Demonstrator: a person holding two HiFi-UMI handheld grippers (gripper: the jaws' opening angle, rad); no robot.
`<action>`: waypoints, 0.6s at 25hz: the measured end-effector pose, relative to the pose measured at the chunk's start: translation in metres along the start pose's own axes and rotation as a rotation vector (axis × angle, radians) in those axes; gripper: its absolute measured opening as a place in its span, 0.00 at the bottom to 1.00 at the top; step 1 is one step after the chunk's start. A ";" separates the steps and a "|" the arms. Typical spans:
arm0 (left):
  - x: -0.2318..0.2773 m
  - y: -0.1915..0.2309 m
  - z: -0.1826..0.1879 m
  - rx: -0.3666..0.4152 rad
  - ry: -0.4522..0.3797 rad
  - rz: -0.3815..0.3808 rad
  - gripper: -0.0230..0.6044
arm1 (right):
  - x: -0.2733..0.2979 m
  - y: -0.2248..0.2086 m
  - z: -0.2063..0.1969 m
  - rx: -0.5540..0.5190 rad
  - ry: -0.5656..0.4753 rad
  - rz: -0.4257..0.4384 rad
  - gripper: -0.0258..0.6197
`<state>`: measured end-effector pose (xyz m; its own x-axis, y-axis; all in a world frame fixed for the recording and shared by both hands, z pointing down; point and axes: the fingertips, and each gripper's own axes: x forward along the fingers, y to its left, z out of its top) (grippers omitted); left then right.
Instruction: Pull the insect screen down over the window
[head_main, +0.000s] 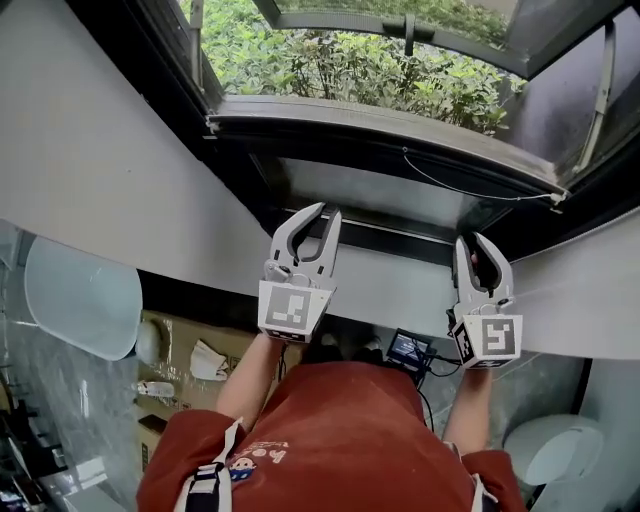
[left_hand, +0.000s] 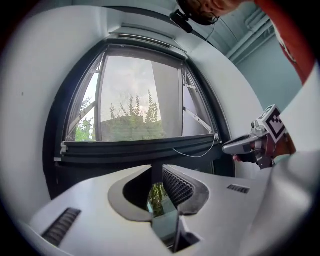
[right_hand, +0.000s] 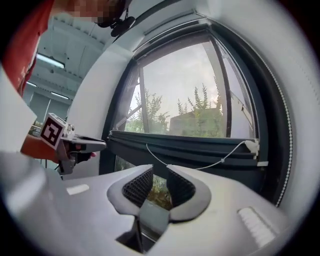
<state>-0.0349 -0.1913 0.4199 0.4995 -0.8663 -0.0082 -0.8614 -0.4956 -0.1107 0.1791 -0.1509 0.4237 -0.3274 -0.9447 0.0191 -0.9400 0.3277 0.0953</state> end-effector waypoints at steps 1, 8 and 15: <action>-0.003 0.000 -0.002 -0.008 -0.005 0.010 0.15 | -0.002 -0.002 0.001 0.003 -0.018 -0.026 0.18; -0.015 0.004 -0.019 -0.010 -0.010 0.054 0.12 | -0.001 0.000 -0.004 0.034 -0.087 -0.118 0.18; -0.017 0.013 -0.025 -0.015 -0.024 0.096 0.11 | -0.001 0.001 -0.010 0.057 -0.117 -0.168 0.15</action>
<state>-0.0571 -0.1848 0.4436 0.4168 -0.9080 -0.0421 -0.9065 -0.4118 -0.0931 0.1797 -0.1500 0.4340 -0.1712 -0.9793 -0.1083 -0.9852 0.1688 0.0309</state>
